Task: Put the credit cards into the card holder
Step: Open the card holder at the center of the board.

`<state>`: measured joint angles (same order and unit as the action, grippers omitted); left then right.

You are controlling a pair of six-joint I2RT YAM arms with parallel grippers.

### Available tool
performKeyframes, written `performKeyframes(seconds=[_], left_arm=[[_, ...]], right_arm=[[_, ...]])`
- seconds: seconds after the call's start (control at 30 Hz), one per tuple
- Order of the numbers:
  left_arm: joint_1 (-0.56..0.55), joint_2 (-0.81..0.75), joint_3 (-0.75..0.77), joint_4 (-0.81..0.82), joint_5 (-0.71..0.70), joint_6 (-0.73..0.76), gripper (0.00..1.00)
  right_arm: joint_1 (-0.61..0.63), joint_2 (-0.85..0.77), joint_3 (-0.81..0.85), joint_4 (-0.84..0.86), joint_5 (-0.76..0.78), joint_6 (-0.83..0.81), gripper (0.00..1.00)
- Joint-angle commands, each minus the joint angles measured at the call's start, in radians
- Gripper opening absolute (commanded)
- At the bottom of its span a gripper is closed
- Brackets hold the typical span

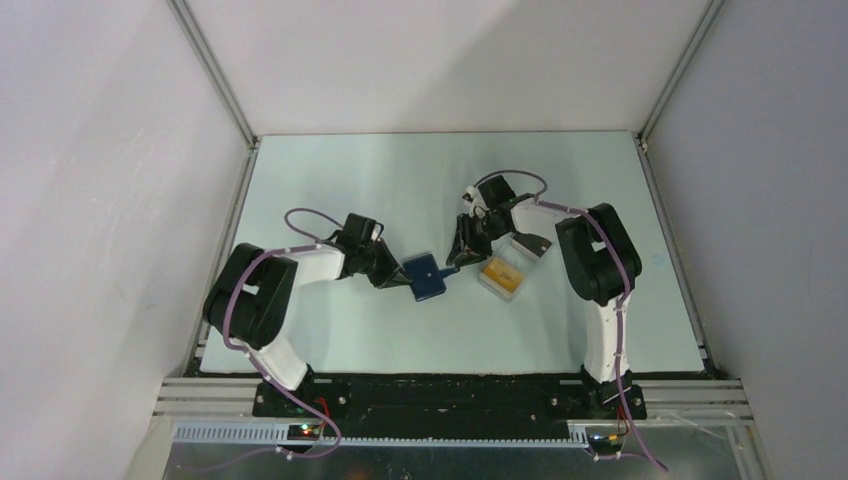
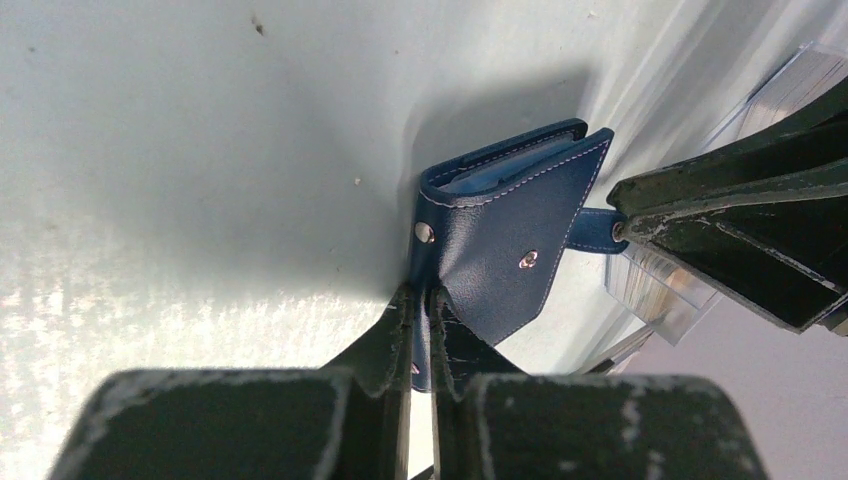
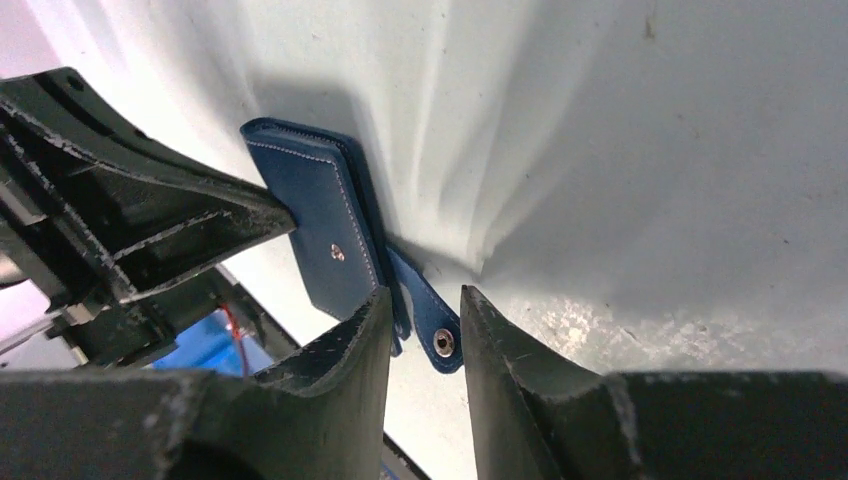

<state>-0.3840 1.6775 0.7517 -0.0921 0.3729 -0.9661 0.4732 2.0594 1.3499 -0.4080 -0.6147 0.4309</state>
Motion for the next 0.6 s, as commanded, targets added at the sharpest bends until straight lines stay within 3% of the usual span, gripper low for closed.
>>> performKeyframes(seconds=[0.0, 0.2, 0.43, 0.57], left_arm=[[0.005, 0.065, -0.016, -0.115, -0.140, 0.070, 0.00], [0.005, 0.064, -0.016, -0.116, -0.140, 0.075, 0.00], [0.005, 0.070, -0.013, -0.116, -0.138, 0.081, 0.00], [0.005, 0.074, -0.011, -0.116, -0.140, 0.082, 0.00]], right_arm=[[-0.011, -0.033, -0.024, 0.019, -0.140, 0.031, 0.37], [0.032, -0.127, -0.024, 0.008, -0.041, -0.016, 0.44], [0.089, -0.260, -0.023, -0.018, 0.191, -0.061, 0.57], [0.106, -0.277, -0.013, -0.015, 0.152, -0.061, 0.59]])
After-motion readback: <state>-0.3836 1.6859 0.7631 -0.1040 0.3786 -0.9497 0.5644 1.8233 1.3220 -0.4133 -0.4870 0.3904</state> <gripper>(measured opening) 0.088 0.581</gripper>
